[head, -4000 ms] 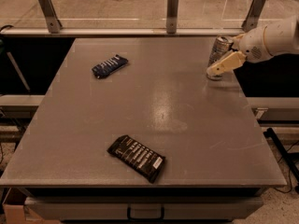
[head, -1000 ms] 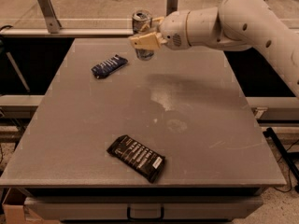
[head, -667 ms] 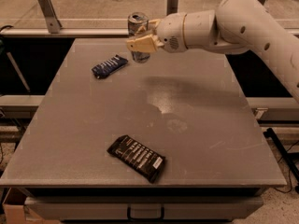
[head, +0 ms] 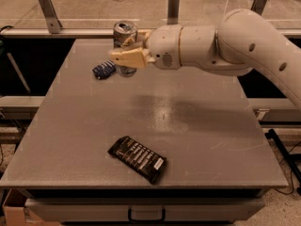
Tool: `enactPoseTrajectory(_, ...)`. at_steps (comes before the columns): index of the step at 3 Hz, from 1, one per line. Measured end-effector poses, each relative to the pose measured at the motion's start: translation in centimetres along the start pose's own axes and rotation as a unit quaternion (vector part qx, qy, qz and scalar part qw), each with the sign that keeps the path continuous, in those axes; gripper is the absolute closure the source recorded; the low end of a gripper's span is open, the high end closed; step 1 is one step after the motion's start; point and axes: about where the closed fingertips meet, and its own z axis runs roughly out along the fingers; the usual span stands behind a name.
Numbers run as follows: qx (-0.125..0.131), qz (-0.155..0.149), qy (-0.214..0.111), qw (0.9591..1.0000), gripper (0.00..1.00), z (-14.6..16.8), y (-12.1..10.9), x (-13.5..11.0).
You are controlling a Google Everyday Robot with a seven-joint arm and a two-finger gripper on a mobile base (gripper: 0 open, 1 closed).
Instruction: Move redbull can near rxbar chocolate
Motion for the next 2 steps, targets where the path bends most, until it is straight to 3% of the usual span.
enactPoseTrajectory(1,-0.011,0.02,0.003,0.9997,1.0,-0.6,4.2,0.6)
enactPoseTrajectory(2,-0.03,0.038,0.022,0.9986,1.0,-1.0,7.0,2.3)
